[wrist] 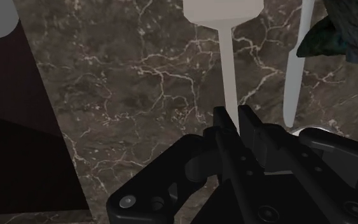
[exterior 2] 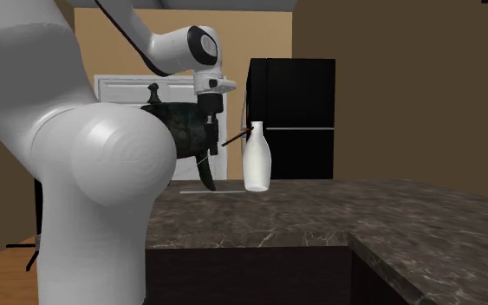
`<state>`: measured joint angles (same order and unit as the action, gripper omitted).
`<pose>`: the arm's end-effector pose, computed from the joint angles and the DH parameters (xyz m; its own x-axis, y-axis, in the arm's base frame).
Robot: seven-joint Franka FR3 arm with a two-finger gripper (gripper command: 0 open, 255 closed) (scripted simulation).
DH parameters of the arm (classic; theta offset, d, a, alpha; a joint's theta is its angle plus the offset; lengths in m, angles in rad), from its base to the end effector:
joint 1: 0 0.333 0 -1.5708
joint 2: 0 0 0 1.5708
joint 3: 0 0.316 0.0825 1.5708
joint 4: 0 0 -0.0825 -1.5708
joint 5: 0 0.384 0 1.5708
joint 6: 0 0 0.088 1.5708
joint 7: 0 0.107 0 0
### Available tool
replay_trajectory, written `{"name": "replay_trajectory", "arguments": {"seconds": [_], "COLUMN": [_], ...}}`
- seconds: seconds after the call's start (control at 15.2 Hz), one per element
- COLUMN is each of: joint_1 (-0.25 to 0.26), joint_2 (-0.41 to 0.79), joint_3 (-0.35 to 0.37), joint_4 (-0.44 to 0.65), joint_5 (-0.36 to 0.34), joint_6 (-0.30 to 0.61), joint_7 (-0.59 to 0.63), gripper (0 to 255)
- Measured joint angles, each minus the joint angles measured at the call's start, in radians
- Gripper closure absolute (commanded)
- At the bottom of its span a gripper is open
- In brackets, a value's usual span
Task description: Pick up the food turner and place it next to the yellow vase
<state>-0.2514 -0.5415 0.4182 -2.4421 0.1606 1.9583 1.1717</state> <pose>0.3911 0.0863 0.4781 0.4381 -0.8965 0.0663 -0.8984 -0.4391 -0.0009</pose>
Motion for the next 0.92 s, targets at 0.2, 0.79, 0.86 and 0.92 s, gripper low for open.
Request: {"name": "replay_trajectory", "arguments": {"seconds": [0.2,0.79,0.86,0.92], "joint_1": [-0.025,-0.12,-0.131,-0.145], "joint_2": [-0.016,-0.015,-0.013,-0.002], "joint_3": [-0.056,-0.233,-0.251,-0.274], "joint_4": [-0.018,-0.043,-0.044,-0.036], "joint_5": [-0.022,-0.11,-0.12,-0.132], "joint_6": [-0.001,0.019,0.021,0.026], "joint_7": [-0.067,-0.285,-0.308,-0.336], "gripper": [255,255,255,255]}}
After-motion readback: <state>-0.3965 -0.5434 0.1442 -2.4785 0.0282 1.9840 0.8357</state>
